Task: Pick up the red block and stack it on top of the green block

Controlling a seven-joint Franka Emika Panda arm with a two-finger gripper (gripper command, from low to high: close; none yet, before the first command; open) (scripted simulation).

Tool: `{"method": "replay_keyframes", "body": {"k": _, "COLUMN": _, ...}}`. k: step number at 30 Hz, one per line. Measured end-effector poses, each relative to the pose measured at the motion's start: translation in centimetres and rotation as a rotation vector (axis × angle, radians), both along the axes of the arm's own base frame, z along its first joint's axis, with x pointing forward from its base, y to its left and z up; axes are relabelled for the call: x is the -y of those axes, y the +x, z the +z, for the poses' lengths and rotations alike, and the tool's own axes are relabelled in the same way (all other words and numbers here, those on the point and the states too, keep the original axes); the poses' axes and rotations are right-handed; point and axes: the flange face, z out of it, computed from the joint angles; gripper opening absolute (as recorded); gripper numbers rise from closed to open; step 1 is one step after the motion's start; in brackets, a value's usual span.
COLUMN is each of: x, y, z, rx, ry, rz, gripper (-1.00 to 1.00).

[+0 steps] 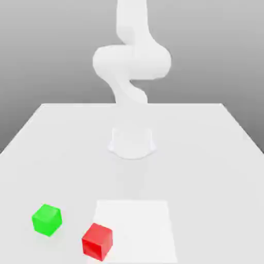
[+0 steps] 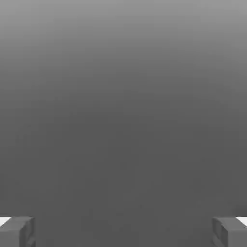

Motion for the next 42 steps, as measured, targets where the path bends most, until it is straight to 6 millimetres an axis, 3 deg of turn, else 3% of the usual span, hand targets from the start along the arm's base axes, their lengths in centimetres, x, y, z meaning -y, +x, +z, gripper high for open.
{"method": "replay_keyframes", "body": {"k": 6, "x": 1.8, "y": 6.6, "z": -10.5, "rx": -0.179, "ry": 0.033, "rz": -0.086, "gripper": 0.00}}
{"method": "replay_keyframes", "body": {"k": 13, "x": 4.1, "y": 10.6, "z": -23.7, "rx": -0.379, "ry": 0.075, "rz": -0.187, "gripper": 0.00}}
{"method": "replay_keyframes", "body": {"k": 18, "x": 5.8, "y": 10.9, "z": -33.5, "rx": -0.522, "ry": 0.108, "rz": -0.264, "gripper": 0.00}}
{"method": "replay_keyframes", "body": {"k": 24, "x": 7.1, "y": 9.0, "z": -44.8, "rx": -0.689, "ry": 0.147, "rz": -0.348, "gripper": 0.00}}
{"method": "replay_keyframes", "body": {"k": 29, "x": 7.2, "y": 8.5, "z": -51.6, "rx": -0.714, "ry": 0.152, "rz": -0.360, "gripper": 0.00}}
{"method": "replay_keyframes", "body": {"k": 30, "x": 7.2, "y": 8.5, "z": -52.4, "rx": -0.714, "ry": 0.152, "rz": -0.360, "gripper": -1.00}}
{"method": "replay_keyframes", "body": {"k": 37, "x": 7.2, "y": 8.5, "z": -52.4, "rx": -0.714, "ry": 0.152, "rz": -0.360, "gripper": -1.00}}
{"method": "replay_keyframes", "body": {"k": 42, "x": 7.3, "y": 8.4, "z": -47.0, "rx": -0.714, "ry": 0.151, "rz": -0.358, "gripper": -1.00}}
